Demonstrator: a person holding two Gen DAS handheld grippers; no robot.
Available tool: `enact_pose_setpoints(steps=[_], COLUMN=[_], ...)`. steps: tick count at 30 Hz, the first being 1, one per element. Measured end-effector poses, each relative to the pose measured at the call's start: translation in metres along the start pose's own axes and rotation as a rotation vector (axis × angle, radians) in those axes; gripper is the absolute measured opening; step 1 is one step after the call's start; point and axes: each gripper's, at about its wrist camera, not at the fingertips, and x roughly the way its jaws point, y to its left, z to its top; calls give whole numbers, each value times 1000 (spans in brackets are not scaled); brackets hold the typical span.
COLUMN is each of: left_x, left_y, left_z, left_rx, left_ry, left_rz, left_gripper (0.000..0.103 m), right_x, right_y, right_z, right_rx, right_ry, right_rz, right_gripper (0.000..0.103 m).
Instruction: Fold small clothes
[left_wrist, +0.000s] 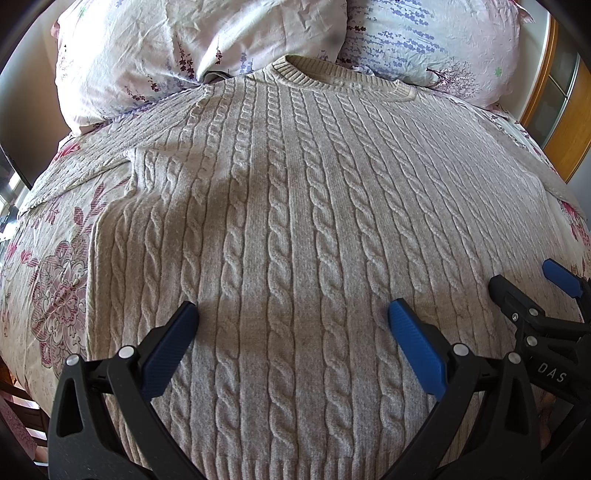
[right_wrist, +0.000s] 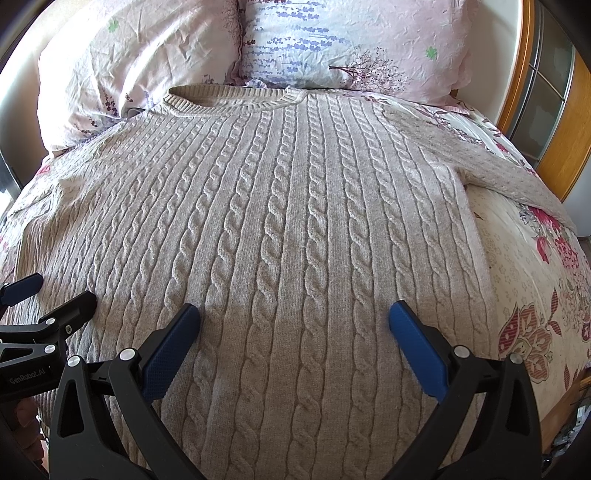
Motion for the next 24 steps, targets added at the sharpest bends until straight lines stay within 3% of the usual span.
enact_pose_setpoints(steps=[7, 10, 12, 14, 17, 19, 22, 24], left_x=[1, 5, 4, 4, -2, -5, -8, -13], left_y=[0, 3, 3, 5, 19, 36, 59, 74], left_z=[1, 8, 8, 9, 13, 20, 32, 38], left_rx=[1, 0, -1, -7, -89, -184, -265, -303], left_ry=[12, 29, 32, 35, 21, 7, -25, -64], left_rz=[-2, -6, -9, -18, -102, -163, -116, -71], left_gripper=[101, 101, 101, 101, 101, 101, 101, 101], right_x=[-2, 2, 2, -8, -18, -19, -21, -21], right_y=[-1, -5, -15, -55, -137, -205, -325, -375], right_z=[0, 9, 19, 35, 56, 65, 53, 41], right_rx=[-29, -110, -93, 62, 317, 503, 893, 1051], right_ry=[15, 63, 88, 44, -33, -59, -126, -142], right_rz=[21, 86, 128, 184, 202, 158, 132, 95], right_gripper=[102, 102, 102, 100, 77, 68, 58, 54])
